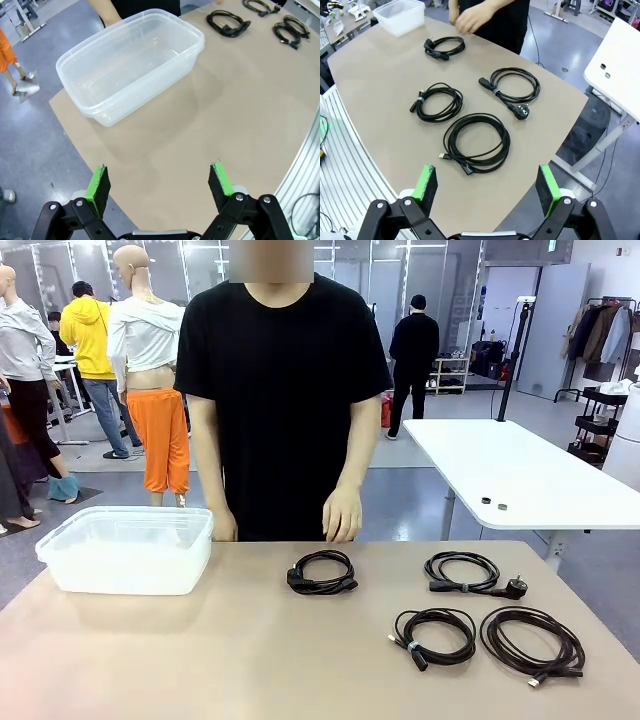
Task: Organize and store the cables.
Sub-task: Place the Power Cable into the Organizing box.
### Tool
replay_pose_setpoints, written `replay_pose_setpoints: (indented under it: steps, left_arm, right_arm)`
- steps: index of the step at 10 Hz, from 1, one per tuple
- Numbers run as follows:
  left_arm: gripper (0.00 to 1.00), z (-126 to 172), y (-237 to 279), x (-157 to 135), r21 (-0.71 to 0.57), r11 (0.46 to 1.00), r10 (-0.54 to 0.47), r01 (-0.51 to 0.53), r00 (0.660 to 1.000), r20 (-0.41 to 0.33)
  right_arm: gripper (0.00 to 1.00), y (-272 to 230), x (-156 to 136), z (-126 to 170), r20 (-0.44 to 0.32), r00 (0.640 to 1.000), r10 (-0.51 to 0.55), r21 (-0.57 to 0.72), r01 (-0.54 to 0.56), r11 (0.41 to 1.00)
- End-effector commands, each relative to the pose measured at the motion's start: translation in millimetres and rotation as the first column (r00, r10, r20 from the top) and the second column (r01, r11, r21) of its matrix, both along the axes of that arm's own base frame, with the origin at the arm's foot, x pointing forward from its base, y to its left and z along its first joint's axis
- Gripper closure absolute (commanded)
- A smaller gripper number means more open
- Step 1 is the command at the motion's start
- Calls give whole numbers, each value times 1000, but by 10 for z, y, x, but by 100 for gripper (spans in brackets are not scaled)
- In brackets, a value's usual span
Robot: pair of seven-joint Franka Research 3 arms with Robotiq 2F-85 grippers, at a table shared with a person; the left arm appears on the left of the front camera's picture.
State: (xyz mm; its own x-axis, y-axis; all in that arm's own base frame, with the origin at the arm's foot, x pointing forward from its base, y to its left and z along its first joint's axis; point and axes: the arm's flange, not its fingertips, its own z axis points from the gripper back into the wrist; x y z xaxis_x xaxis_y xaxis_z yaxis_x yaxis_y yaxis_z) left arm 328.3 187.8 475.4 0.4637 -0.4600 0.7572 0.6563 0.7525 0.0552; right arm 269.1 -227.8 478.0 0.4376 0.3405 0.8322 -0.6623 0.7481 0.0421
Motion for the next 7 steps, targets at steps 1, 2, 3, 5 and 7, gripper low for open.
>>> replay_pose_setpoints:
  steps: [1, 2, 3, 5, 7]
  left_arm:
    - [0, -21, 33, -16, 2, 1000, -11, 11, 1000, 5]
    - [0, -21, 33, -16, 2, 1000, -11, 11, 1000, 5]
    - [0, -21, 33, -16, 2, 1000, -11, 11, 1000, 5]
    - [0, -21, 33, -16, 2, 1000, -11, 11, 1000, 5]
    - [0, -21, 33, -16, 2, 1000, -11, 11, 1000, 5]
  right_arm:
    - [0, 2, -11, 18, -1, 1000, 2, -7, -2, 1000]
    - [0, 2, -11, 18, -1, 1000, 2, -7, -2, 1000]
    - [0, 2, -11, 18, -1, 1000, 2, -7, -2, 1000]
    - [0, 2, -11, 18, -1, 1000, 2, -7, -2, 1000]
    - [0, 2, -11, 18, -1, 1000, 2, -7, -2, 1000]
